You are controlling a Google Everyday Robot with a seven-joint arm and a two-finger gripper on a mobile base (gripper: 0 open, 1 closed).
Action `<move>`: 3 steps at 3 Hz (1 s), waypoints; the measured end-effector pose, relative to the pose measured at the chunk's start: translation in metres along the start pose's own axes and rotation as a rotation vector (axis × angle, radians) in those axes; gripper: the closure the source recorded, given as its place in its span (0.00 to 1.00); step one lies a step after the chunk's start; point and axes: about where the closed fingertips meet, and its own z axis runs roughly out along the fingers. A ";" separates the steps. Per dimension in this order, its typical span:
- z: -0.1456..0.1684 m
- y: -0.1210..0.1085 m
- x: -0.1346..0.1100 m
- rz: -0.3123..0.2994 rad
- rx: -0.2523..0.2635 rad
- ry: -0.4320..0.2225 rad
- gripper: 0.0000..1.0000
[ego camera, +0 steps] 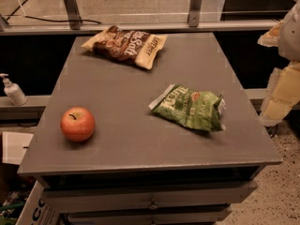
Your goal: Pick green jalapeno chip bag
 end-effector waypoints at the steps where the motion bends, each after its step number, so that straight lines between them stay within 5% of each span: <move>1: 0.000 0.000 0.000 0.000 0.000 0.000 0.00; 3: 0.049 -0.010 -0.014 0.037 -0.042 -0.125 0.00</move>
Offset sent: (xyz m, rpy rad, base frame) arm 0.0287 0.0168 -0.0497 0.1600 0.0210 -0.0010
